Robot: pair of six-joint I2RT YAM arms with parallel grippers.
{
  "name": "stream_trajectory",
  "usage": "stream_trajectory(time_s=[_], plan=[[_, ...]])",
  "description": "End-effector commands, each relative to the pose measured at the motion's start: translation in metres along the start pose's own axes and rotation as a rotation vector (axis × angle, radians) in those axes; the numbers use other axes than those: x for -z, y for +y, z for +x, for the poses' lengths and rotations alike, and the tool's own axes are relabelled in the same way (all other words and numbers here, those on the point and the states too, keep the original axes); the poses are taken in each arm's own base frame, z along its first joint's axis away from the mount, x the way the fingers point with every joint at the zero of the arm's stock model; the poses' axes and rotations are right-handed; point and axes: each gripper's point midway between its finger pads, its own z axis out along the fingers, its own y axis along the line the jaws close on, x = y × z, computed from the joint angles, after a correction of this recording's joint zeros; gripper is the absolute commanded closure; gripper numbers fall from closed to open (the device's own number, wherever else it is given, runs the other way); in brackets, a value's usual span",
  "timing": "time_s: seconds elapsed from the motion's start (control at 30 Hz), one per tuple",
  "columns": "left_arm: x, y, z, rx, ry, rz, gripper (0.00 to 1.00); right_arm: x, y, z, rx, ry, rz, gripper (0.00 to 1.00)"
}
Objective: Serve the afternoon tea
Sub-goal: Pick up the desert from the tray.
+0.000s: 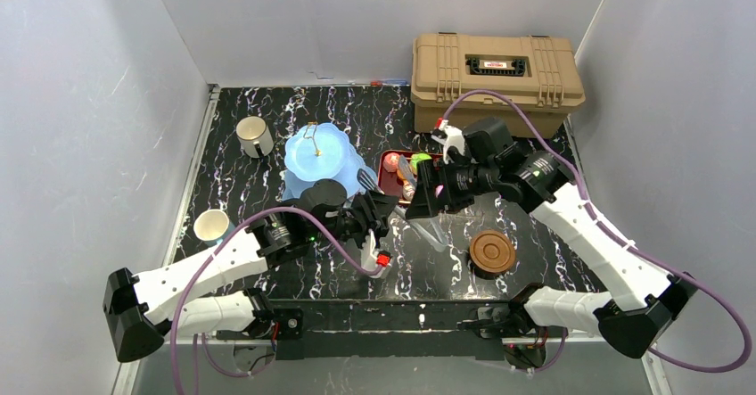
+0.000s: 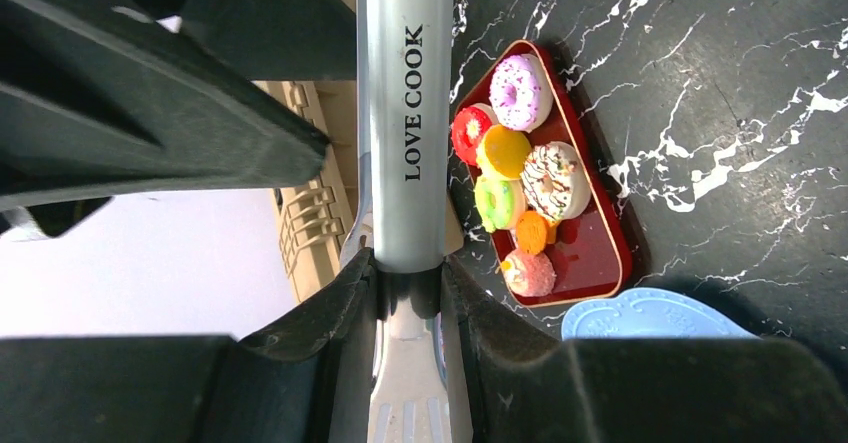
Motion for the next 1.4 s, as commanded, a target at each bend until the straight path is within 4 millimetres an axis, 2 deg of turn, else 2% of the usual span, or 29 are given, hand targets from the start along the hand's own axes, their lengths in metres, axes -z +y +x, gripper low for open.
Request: stream_trajectory(time_s=[0.0, 0.2, 0.53, 0.83, 0.9, 1.13, 1.17, 1.2, 1.3, 1.37], plan=[[0.002, 0.02, -0.011, -0.026, -0.046, -0.068, 1.0, -0.004, 0.011, -0.001, 0.021, -0.002, -0.086, 0.02], [0.003, 0.025, -0.009, -0.012, -0.037, -0.069, 1.0, -0.004, 0.003, 0.0, 0.058, -0.02, -0.048, 0.02], [0.002, 0.036, -0.005, 0.107, -0.009, -0.059, 1.0, -0.003, 0.005, -0.012, 0.117, -0.117, -0.056, 0.02], [0.005, 0.039, -0.01, 0.119, -0.031, -0.075, 1.0, -0.017, 0.0, -0.007, 0.18, -0.079, -0.028, 0.02], [0.005, 0.039, -0.009, 0.122, -0.029, -0.072, 1.0, -0.019, -0.001, -0.007, 0.195, -0.084, -0.031, 0.06], [0.001, 0.035, -0.005, 0.127, -0.02, -0.063, 0.99, -0.026, -0.007, -0.004, 0.221, -0.073, -0.02, 0.29], [0.001, 0.035, -0.005, 0.126, -0.021, -0.064, 0.96, -0.026, -0.008, -0.004, 0.222, -0.074, -0.018, 0.32], [0.0, 0.035, -0.005, 0.126, -0.02, -0.062, 0.89, -0.027, -0.009, -0.003, 0.222, -0.075, -0.017, 0.35], [-0.001, 0.034, -0.004, 0.119, -0.018, -0.062, 0.52, -0.027, -0.013, -0.004, 0.214, -0.083, 0.006, 0.38], [0.0, 0.036, -0.003, 0.117, -0.012, -0.069, 0.37, -0.027, -0.017, -0.004, 0.206, -0.083, 0.027, 0.38]])
